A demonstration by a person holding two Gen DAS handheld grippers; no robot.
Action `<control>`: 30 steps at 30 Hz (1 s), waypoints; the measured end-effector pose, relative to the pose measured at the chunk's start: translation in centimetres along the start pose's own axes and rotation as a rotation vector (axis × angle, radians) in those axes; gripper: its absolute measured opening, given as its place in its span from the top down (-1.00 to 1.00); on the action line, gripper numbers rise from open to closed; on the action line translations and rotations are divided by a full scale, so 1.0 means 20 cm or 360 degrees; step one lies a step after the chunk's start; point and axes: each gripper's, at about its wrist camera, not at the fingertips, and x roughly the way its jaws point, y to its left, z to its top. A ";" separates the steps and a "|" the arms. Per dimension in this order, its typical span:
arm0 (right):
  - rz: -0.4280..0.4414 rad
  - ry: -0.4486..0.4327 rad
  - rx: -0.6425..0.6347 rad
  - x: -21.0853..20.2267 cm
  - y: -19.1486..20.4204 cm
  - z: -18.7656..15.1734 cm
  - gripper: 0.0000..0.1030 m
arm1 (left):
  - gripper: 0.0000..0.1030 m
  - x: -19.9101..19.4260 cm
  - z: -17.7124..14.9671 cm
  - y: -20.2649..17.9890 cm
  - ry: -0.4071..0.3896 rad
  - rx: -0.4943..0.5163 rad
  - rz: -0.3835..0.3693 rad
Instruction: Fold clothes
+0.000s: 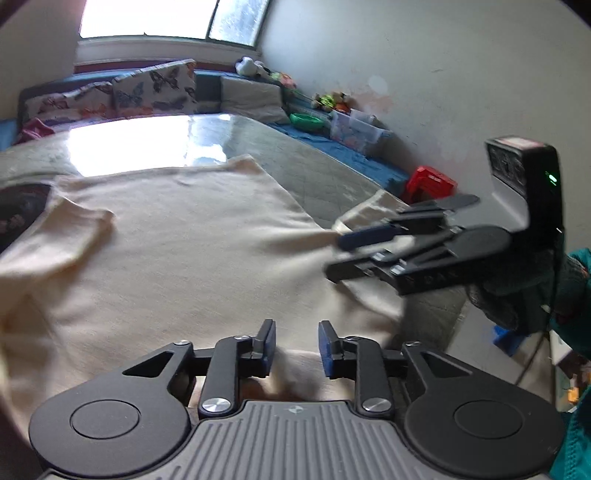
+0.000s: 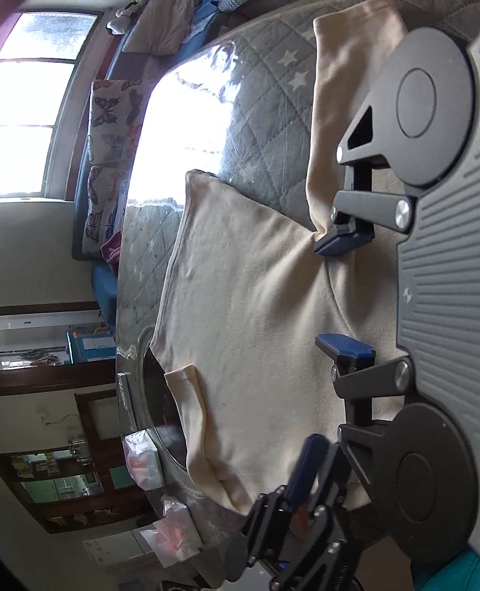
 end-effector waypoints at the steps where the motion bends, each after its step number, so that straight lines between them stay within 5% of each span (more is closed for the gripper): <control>1: -0.0002 -0.0006 -0.0001 -0.01 0.00 -0.01 0.06 | 0.44 -0.01 0.01 0.03 -0.0014 -0.0008 0.0040; 10: 0.0100 -0.0036 0.0082 0.10 0.05 0.04 0.01 | 0.44 -0.05 0.17 0.35 -0.0099 -0.0043 0.0696; 20: 0.0124 -0.0001 0.0032 0.15 0.11 0.03 -0.36 | 0.24 0.14 0.20 0.40 0.0008 0.0139 0.0806; 21: 0.0127 0.0003 0.0024 0.15 0.11 0.03 -0.42 | 0.29 0.15 0.20 0.41 0.0001 0.0140 0.0795; 23: 0.0131 0.0005 0.0015 0.15 0.12 0.03 -0.48 | 0.80 0.15 0.22 0.44 -0.0003 0.0117 0.0766; 30: 0.0159 0.0008 -0.0001 0.16 0.13 0.03 -0.68 | 0.94 -0.12 0.25 0.63 -0.0216 -0.0248 0.0793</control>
